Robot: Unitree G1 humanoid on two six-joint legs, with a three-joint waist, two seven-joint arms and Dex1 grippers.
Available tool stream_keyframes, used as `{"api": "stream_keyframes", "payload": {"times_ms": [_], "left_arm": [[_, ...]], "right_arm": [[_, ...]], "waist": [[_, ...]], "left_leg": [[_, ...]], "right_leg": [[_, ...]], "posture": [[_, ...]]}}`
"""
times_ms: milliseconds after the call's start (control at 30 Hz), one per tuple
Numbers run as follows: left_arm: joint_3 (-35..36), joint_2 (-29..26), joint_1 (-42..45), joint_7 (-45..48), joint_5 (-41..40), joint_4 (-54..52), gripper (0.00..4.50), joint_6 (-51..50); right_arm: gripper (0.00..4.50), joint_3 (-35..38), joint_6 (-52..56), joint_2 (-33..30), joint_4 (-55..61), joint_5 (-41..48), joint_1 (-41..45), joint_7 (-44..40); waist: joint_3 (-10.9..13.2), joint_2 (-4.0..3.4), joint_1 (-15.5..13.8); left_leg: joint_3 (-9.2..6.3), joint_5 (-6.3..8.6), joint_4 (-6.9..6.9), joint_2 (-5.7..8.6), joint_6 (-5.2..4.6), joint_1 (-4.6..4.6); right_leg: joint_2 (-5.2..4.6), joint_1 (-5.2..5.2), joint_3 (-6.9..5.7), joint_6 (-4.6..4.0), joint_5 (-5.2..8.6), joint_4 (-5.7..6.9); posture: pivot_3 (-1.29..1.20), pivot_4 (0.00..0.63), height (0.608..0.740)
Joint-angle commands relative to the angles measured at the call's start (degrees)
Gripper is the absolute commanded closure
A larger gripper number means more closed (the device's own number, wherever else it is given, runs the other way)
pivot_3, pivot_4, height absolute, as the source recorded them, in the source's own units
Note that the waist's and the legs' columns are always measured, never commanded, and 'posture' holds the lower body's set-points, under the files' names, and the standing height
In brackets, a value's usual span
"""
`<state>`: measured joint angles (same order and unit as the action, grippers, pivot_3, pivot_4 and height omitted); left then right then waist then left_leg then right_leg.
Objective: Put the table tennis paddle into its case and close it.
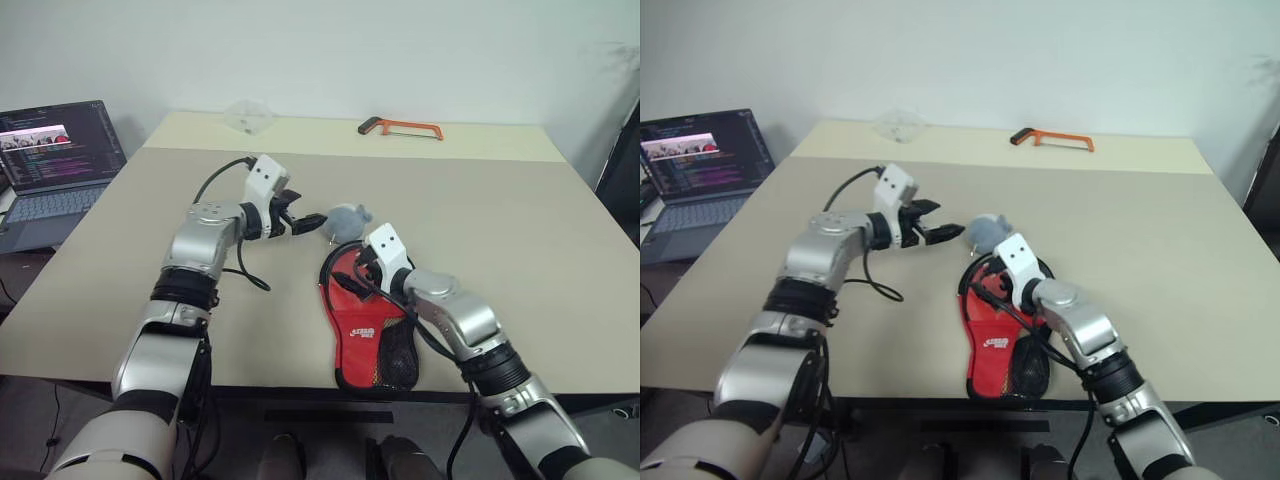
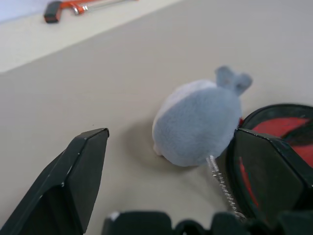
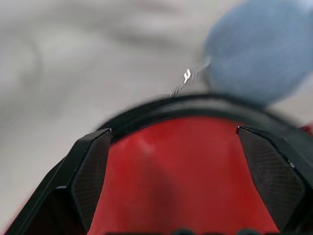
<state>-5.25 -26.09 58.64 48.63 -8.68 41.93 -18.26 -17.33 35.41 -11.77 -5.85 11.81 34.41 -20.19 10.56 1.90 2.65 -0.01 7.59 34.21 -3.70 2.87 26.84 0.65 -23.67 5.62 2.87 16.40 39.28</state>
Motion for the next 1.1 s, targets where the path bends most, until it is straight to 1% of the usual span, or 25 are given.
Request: {"api": "stream_keyframes", "payload": {"times_ms": [33, 100, 200, 267, 333, 500, 667, 800, 967, 1000, 1100], "left_arm": [[0.84, 0.82, 2.95, 1.38, 0.47, 1.77, 0.0, 3.49], [1.48, 0.82, 2.53, 2.75, -0.18, 0.8, 0.0, 3.24], [1.71, -1.43, -0.57, 6.52, -0.79, -3.52, 0.0, 2.61], [2.29, -1.97, -1.24, 6.5, -0.8, -3.41, 0.0, 1.97], [2.12, -1.45, -0.67, 4.8, 0.44, -0.41, 0.0, 2.99], [1.73, 2.67, 3.05, 1.06, 2.58, 8.24, 0.0, 6.15], [1.49, 7.93, 6.49, 0.4, 3.65, 15.33, 0.0, 9.98], [2.17, 10.29, 9.0, -2.36, 4.73, 20.17, 0.0, 11.6], [-0.19, 13.37, 11.96, -13.55, 9.94, 25.09, 0.0, 11.65], [-0.49, 13.98, 12.15, -14.44, 10.65, 25.7, 0.0, 12.07], [0.13, 15.94, 12.95, -15.68, 10.94, 26.97, 0.0, 12.69]], "right_arm": [[0.03, 1.97, -1.72, 0.67, 0.63, -1.6, -1.71, 0.9], [0.03, 3.4, -1.8, 1.29, 2.39, -0.75, -2.29, 0.4], [0.03, 8.41, 0.3, 2.15, 5.92, 2.76, -1.58, -0.48], [0.03, 9.69, 1.66, 1.54, 6.88, 3.5, -1.05, -1.07], [0.03, 9.41, 2.8, 0.74, 7.22, 3.41, -0.89, -2.1], [0.03, 6.93, 4.19, -0.68, 8.52, 2.59, -1.7, -4.77], [0.03, 5.3, 7.15, -0.19, 9.23, 2.41, -2.55, -4.72], [0.03, 3.66, 9.23, 0.05, 9.03, 1.25, -3.03, -3.77], [0.03, 2.85, 10.3, 1.97, 9.76, 0.63, -3.44, -2.68], [0.03, 2.89, 10.43, 2.27, 9.87, 0.56, -3.45, -2.66], [0.03, 2.64, 10.73, 2.8, 10.17, 0.31, -3.66, -2.45]], "waist": [[0.0, 0.0, -0.17], [0.0, 0.0, -0.31], [0.0, -0.01, -0.04], [0.0, -0.01, 0.15], [0.0, -0.01, 0.27], [0.0, 0.0, 0.18], [0.0, 0.0, 0.04], [0.0, 0.0, 0.15], [0.0, 0.0, 0.38], [0.0, 0.0, 0.4], [0.0, 0.0, 0.37]], "left_leg": [[0.01, 0.0, -0.01, 0.0, 0.0, 0.0], [-0.03, 0.0, -0.02, -0.01, 0.0, -0.02], [-0.03, 0.0, -0.01, -0.01, 0.01, -0.06], [-0.04, -0.02, 0.02, -0.01, 0.03, -0.11], [-0.06, -0.03, 0.11, -0.02, 0.04, -0.16], [-0.09, -0.04, 0.44, -0.01, 0.04, -0.2], [-0.08, -0.03, 0.66, 0.01, 0.04, -0.07], [-0.1, -0.03, 0.65, -0.01, 0.04, -0.08], [-0.12, -0.03, 0.66, 0.0, 0.04, -0.09], [-0.11, -0.03, 0.66, 0.0, 0.04, -0.1], [-0.12, -0.03, 0.66, 0.0, 0.04, -0.1]], "right_leg": [[0.0, 0.0, 0.0, 0.0, 0.0, -0.01], [0.0, 0.01, -0.05, 0.0, 0.0, 0.0], [0.02, 0.0, -0.04, 0.0, 0.0, 0.17], [0.02, 0.0, -0.03, 0.0, 0.0, 0.29], [0.03, 0.02, -0.03, 0.0, 0.0, 0.42], [0.04, 0.14, -0.04, 0.03, 0.02, 0.54], [0.03, 0.14, -0.01, 0.15, -0.05, 0.5], [0.06, 0.13, 0.0, 0.15, -0.04, 0.55], [0.07, 0.13, 0.0, 0.26, 0.03, 0.57], [0.07, 0.13, 0.01, 0.38, 0.1, 0.58], [0.07, 0.13, 0.01, 0.39, 0.1, 0.59]], "posture": [[0.0, 0.15, 0.74], [0.0, 0.15, 0.74], [0.0, 0.15, 0.74], [0.0, 0.15, 0.74], [0.0, 0.15, 0.74], [0.0, 0.15, 0.74], [0.0, 0.15, 0.74], [0.0, 0.15, 0.74], [0.0, 0.15, 0.74], [0.0, 0.15, 0.74], [0.0, 0.15, 0.74]]}}
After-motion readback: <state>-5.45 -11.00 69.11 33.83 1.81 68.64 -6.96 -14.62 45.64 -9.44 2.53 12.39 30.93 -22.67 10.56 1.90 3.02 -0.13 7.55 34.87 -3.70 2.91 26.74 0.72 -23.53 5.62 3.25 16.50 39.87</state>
